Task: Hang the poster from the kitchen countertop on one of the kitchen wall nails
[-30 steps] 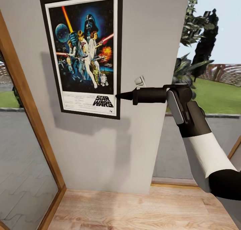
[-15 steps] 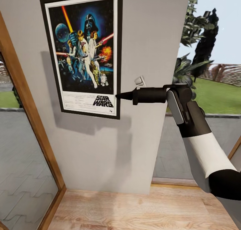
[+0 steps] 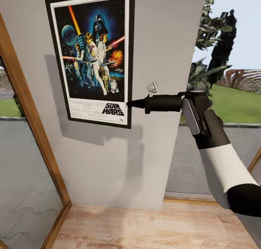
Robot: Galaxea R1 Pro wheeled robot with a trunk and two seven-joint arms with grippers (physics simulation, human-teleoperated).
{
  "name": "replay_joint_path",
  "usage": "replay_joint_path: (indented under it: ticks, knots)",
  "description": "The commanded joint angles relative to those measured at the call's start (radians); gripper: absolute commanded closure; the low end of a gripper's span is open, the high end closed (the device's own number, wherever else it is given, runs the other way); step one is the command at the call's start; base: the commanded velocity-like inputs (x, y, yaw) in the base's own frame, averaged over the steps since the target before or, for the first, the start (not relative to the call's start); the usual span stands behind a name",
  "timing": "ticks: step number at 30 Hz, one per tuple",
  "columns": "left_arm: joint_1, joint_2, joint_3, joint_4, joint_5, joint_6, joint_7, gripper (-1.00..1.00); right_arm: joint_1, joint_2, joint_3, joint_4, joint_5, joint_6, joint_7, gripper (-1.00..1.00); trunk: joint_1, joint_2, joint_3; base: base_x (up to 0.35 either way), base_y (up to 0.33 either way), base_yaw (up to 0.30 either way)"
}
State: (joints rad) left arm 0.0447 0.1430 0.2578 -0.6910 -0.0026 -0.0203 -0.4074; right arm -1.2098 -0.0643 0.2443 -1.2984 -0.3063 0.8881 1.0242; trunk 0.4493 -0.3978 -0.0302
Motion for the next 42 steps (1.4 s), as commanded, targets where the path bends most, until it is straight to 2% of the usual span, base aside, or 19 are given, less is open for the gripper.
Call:
replay_joint_path:
  ticks: [1,42]
  knots:
    - [0.0,0.0,0.003,-0.001,0.0,-0.001,-0.005,-1.0,-0.001,-0.001,0.001,0.001,-0.005,0.005,0.001,1.0,0.001,-0.002,-0.002,0.0,0.0,0.0]
    - [0.0,0.0,0.003,-0.001,0.0,-0.001,-0.004,-1.0,0.013,-0.002,0.0,0.013,-0.004,-0.03,-0.001,1.0,0.001,-0.002,-0.002,0.016,0.0,0.0]
